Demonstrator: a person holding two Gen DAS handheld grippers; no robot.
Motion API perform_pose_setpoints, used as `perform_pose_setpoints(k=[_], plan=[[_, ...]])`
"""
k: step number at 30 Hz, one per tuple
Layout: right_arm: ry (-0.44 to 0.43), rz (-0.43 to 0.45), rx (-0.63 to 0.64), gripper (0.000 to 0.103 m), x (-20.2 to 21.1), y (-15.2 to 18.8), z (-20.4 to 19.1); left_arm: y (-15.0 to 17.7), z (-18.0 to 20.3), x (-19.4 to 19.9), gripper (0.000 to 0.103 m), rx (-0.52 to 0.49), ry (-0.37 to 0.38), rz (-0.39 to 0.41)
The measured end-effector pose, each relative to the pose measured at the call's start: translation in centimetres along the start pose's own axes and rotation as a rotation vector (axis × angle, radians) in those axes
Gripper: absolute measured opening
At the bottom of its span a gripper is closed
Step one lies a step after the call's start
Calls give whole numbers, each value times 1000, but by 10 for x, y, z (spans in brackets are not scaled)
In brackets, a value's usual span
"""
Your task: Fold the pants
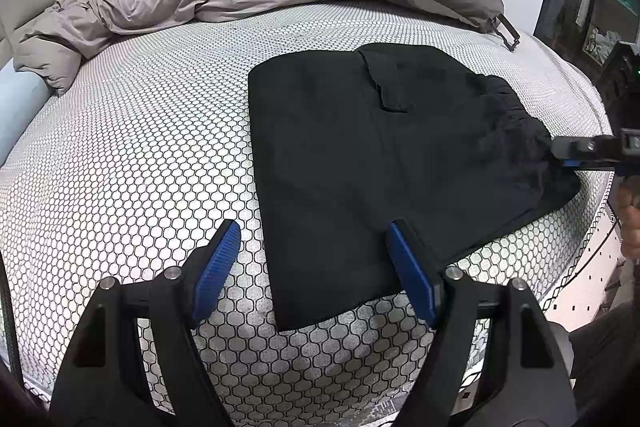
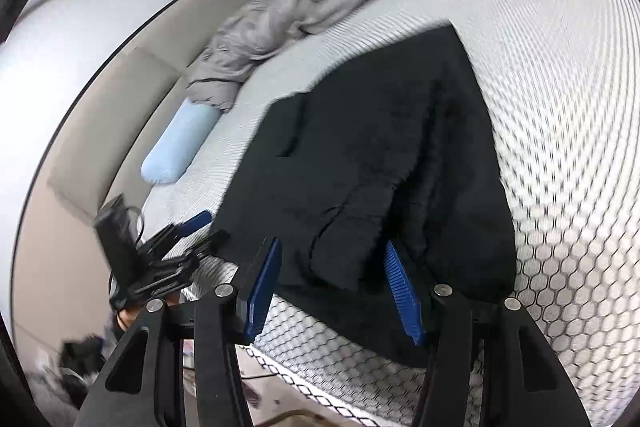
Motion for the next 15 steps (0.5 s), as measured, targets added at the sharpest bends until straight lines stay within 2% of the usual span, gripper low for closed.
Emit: perform_pose_setpoints(k=[3,5,6,8,10,12,15], plan=[[-26,50,-24,37,2,-9,0,0,1,0,73,-5,-5,0],[9,82,23,26,8,-14,-7,-1,2,0,73,-7,-5,-2],[33,91,49,4,10,-15,-10,-1,2,-1,73,-3,0,-4],[91,88,66,4,17,-15,-11,0,1,-1,75,6,8,-8],[186,35,82,5,15,-8,5,0,-1,-2,78,16,15,-10],[169,-22,23,6,3,1,19,0,-2,-3,78,20,18,-14],[159,3,37,6,9,-3,14,-1,-6,-2,78,33,29,-18]])
Point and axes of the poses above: each gripper's, at about its wrist camera, not at the fingertips, and x roughly against the way its jaws point, z to its right, y to its underside, the point moved 8 cm from there along -x, roughly the way its jaws point, and after that the axes turned 8 degrees about x, right-handed, at the moved point
